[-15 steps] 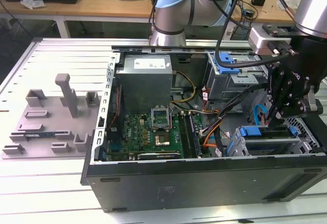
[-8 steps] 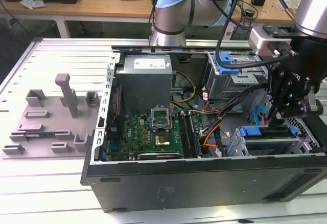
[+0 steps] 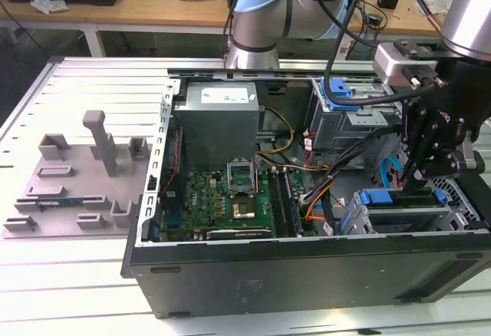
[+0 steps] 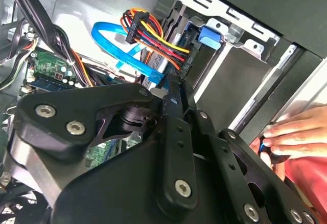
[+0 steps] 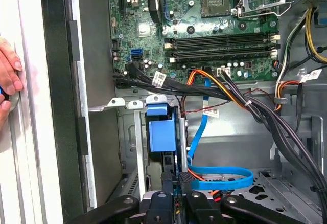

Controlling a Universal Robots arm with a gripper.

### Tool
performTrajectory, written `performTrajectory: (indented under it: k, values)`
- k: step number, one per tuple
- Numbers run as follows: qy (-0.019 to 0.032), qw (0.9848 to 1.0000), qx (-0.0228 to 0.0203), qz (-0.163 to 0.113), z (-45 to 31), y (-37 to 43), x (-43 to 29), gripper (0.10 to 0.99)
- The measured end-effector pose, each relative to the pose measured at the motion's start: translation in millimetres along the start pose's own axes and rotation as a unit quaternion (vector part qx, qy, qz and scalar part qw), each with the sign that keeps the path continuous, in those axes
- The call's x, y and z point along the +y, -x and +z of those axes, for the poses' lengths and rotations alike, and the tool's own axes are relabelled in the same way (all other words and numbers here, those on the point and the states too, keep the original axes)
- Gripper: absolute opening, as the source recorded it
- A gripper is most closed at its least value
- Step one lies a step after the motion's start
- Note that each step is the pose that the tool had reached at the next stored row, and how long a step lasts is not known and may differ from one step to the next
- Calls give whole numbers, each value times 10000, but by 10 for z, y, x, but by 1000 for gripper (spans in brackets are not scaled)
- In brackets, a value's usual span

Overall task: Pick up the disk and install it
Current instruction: 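Insert the second disk wire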

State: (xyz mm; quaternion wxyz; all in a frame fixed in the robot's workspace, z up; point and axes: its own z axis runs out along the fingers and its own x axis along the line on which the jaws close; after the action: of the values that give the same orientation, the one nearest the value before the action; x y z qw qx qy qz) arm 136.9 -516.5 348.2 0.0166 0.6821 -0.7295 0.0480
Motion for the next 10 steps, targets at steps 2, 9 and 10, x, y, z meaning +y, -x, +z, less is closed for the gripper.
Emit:
performTrajectory:
  k: [2,9,10]
  values:
    - [-1,10000,-1,-8,6,1,-1,161]
    - [-4,10000,-2,-53,61,6,-1,161]
    - [-5,10000,-2,-58,69,7,-1,161]
